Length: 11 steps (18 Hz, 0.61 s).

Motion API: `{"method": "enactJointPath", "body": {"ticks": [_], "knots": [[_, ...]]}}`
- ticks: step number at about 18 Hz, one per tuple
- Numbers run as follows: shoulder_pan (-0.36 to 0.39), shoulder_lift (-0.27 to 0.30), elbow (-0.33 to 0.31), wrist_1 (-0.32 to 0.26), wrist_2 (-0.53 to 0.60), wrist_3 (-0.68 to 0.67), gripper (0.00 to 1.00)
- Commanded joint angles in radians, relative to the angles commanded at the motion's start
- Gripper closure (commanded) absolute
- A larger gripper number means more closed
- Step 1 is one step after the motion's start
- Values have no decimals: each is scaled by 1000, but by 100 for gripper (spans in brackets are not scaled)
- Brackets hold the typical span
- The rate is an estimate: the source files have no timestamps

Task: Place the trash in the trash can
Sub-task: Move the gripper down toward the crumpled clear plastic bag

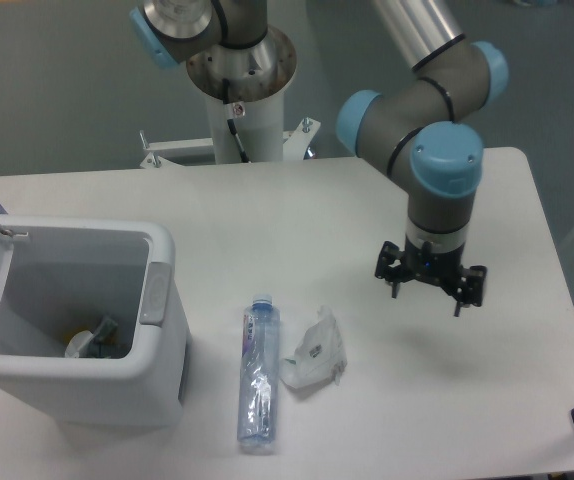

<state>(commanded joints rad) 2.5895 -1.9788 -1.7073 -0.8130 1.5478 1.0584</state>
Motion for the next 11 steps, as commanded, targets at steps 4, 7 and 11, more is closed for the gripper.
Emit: {"method": "enactJointPath", "body": {"ticks": [4, 7, 11], "knots": [[-51, -2, -27, 0, 2, -3, 0], [-63, 21, -78, 0, 2, -2, 0], [-112, 20, -97, 0, 5, -3, 0]]}}
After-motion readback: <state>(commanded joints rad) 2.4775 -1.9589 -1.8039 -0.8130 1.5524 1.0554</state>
